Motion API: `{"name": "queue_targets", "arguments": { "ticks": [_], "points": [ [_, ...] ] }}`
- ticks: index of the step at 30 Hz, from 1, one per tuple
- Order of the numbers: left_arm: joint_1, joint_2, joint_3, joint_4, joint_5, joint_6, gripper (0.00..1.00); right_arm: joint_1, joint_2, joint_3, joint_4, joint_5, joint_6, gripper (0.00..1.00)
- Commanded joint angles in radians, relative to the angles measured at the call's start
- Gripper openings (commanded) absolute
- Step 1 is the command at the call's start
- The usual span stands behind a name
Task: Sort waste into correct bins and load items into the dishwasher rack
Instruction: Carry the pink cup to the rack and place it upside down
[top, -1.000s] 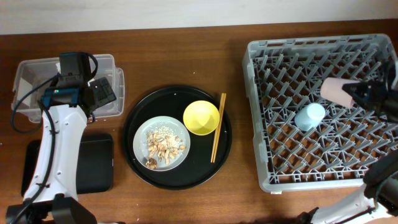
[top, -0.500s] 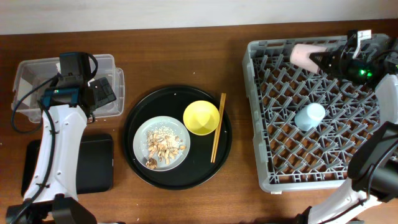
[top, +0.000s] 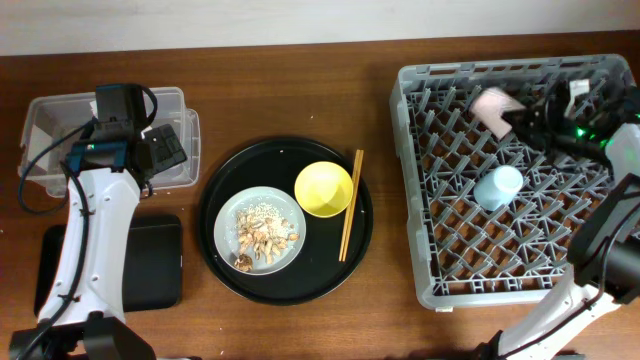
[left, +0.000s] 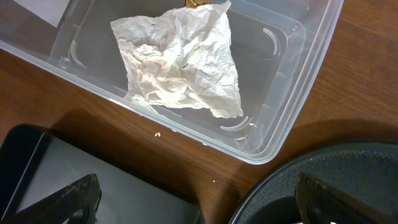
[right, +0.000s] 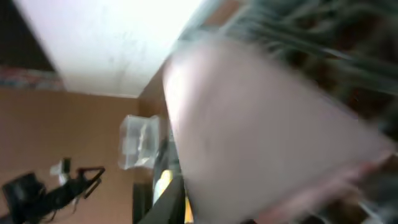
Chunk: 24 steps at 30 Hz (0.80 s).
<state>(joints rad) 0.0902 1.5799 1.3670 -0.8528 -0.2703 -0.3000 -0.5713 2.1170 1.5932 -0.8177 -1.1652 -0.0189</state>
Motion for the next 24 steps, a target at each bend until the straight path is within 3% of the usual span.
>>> {"name": "queue_targets", "arguments": {
  "ticks": [1,6,10,14,16,17,21,24],
  "points": [
    [-0.002,-0.01,0.005,-0.001,-0.007,-0.01,0.99,-0.013,0.016,-0.011,-0.04,0.125,-0.037,0.17],
    [-0.002,-0.01,0.005,-0.002,-0.007,-0.01,0.99,-0.05,-0.086,-0.008,-0.152,0.22,-0.055,0.18],
    [-0.002,-0.01,0.005,-0.002,-0.007,-0.01,0.99,-0.082,-0.266,-0.008,-0.259,0.554,0.025,0.24],
    [-0.002,-0.01,0.005,-0.002,-0.007,-0.01,0.99,-0.044,-0.441,-0.008,-0.255,0.553,0.061,0.24],
    [-0.002,-0.01,0.005,-0.002,-0.007,-0.01,0.99,0.026,-0.445,-0.008,-0.179,0.554,0.062,0.22],
    [-0.002,-0.01,0.005,-0.002,-0.007,-0.01,0.99,0.102,-0.423,-0.009,-0.095,0.591,0.062,0.06],
    [-0.002,-0.01,0.005,-0.001,-0.007,-0.01,0.99,0.3,-0.306,-0.009,0.043,1.126,0.159,0.04],
    [-0.002,-0.01,0.005,-0.001,-0.007,-0.01,0.99,0.317,-0.229,-0.009,0.097,1.199,0.156,0.06]
  ]
}}
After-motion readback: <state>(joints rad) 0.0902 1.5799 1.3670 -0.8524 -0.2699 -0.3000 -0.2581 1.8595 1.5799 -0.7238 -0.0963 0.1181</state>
